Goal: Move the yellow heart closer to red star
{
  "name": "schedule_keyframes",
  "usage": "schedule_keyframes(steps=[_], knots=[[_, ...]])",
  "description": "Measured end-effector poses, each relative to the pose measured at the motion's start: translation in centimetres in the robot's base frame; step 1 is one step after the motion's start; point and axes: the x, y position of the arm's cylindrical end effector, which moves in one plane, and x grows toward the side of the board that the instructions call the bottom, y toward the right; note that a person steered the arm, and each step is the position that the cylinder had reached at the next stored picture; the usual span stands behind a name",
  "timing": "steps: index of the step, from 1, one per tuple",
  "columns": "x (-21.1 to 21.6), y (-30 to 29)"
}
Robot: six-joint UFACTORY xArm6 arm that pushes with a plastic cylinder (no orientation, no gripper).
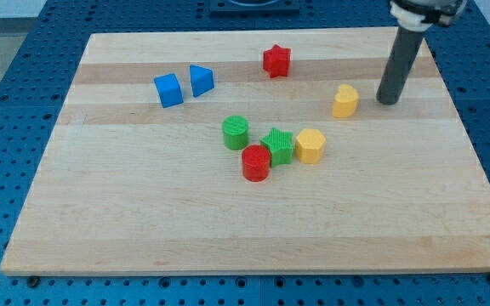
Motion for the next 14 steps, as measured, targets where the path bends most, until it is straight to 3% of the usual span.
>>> schedule_keyframes(steps=[3,9,14], knots=[[0.7,-7.6],[-8.2,-7.3],[-1.3,-19.3]])
